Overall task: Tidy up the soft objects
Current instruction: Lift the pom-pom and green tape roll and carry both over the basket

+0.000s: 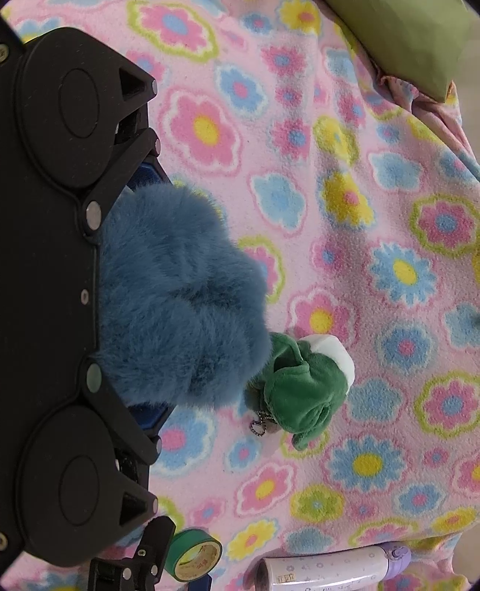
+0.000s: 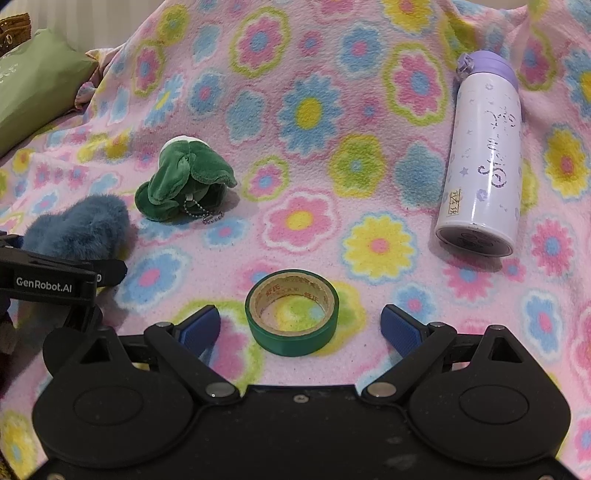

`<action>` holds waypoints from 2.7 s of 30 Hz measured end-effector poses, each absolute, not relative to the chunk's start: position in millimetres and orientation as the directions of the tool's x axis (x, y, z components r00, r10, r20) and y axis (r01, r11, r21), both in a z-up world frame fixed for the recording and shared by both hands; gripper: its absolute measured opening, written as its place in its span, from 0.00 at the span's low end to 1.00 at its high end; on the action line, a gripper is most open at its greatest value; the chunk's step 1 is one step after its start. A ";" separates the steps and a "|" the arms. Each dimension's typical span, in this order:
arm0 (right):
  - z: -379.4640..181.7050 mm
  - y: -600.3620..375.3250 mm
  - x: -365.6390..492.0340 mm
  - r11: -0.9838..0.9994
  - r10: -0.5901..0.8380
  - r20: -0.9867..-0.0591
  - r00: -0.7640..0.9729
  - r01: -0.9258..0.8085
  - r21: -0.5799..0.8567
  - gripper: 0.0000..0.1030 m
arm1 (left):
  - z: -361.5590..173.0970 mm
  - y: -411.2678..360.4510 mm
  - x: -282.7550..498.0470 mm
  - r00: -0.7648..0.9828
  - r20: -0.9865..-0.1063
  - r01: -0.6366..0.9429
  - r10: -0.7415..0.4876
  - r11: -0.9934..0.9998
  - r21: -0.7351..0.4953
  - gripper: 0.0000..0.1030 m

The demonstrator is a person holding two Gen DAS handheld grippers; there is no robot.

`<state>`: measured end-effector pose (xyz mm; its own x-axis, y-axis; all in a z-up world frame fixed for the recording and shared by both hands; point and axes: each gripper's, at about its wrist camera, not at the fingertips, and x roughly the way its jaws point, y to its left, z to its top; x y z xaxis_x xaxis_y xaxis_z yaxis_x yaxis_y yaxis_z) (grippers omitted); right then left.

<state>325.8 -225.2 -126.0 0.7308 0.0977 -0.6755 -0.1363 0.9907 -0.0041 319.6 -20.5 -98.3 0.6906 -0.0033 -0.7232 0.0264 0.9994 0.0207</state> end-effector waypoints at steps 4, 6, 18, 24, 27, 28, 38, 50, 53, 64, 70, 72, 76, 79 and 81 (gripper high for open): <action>-125.8 -225.9 323.6 0.992 0.094 -0.669 0.738 -0.125 0.000 0.88 | -97.5 -20.4 316.5 0.702 -0.712 0.039 -0.014 0.999 0.018 0.91; -125.4 -227.6 322.2 0.993 0.090 -0.662 0.744 -0.115 0.006 0.85 | -97.3 -20.2 314.2 0.711 -0.704 0.039 -0.013 0.999 0.021 0.87; -122.6 -229.5 310.7 0.995 0.088 -0.629 0.772 -0.104 0.012 0.47 | -93.6 -11.3 306.3 0.735 -0.678 0.037 0.009 0.998 0.053 0.55; -116.5 -224.7 308.1 0.994 0.060 -0.659 0.750 -0.103 -0.027 0.46 | -84.1 -2.2 296.6 0.712 -0.702 0.055 -0.005 0.997 0.048 0.48; -110.4 -225.7 302.4 0.995 0.056 -0.675 0.736 -0.094 -0.019 0.46 | -78.9 2.0 286.6 0.713 -0.701 0.051 -0.004 0.998 0.046 0.48; -107.3 -226.5 299.4 0.996 0.053 -0.680 0.732 -0.087 -0.016 0.46 | -76.4 3.8 283.4 0.711 -0.703 0.049 -0.009 0.998 0.037 0.48; -50.7 -225.8 238.7 0.999 0.026 -0.639 0.768 -0.038 -0.005 0.46 | -26.8 9.0 231.1 0.728 -0.682 0.064 -0.069 0.997 -0.033 0.49; -13.0 -208.6 119.6 0.983 0.131 -0.589 0.797 -0.026 0.183 0.46 | 7.1 -6.6 137.9 0.748 -0.656 0.121 -0.101 0.993 -0.014 0.49; -13.7 -207.2 93.7 0.977 0.143 -0.591 0.794 -0.018 0.212 0.46 | 6.0 -12.4 115.5 0.742 -0.662 0.136 -0.106 0.991 -0.006 0.49; -24.2 -201.7 15.2 0.960 0.176 -0.613 0.771 0.005 0.281 0.47 | -17.3 -20.6 54.9 0.689 -0.713 0.144 -0.130 0.989 -0.041 0.50; -32.9 -185.1 4.8 0.973 0.153 -0.643 0.750 0.000 0.231 0.47 | -29.9 -15.8 45.2 0.664 -0.738 0.124 -0.118 0.991 -0.046 0.50; -37.6 -178.5 4.9 0.978 0.140 -0.659 0.739 0.000 0.208 0.47 | -34.7 -12.9 45.7 0.651 -0.751 0.106 -0.109 0.993 -0.052 0.50; -42.1 -174.0 4.8 0.980 0.142 -0.680 0.719 -0.006 0.198 0.47 | -40.1 -7.8 43.8 0.640 -0.761 0.084 -0.102 0.995 -0.062 0.50; -41.1 -175.7 5.4 0.981 0.126 -0.683 0.719 0.010 0.191 0.47 | -43.4 -7.1 43.7 0.629 -0.771 0.079 -0.103 0.995 -0.068 0.50; -42.0 -176.0 5.8 0.981 0.125 -0.689 0.714 0.013 0.192 0.47 | -44.6 -7.8 43.0 0.625 -0.774 0.081 -0.103 0.994 -0.067 0.50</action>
<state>5.8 -176.0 -42.0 0.7142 0.1253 -0.6887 0.0129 0.9813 0.1920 43.0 -7.8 -44.6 0.6246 -0.1030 -0.7741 0.0811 0.9945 -0.0669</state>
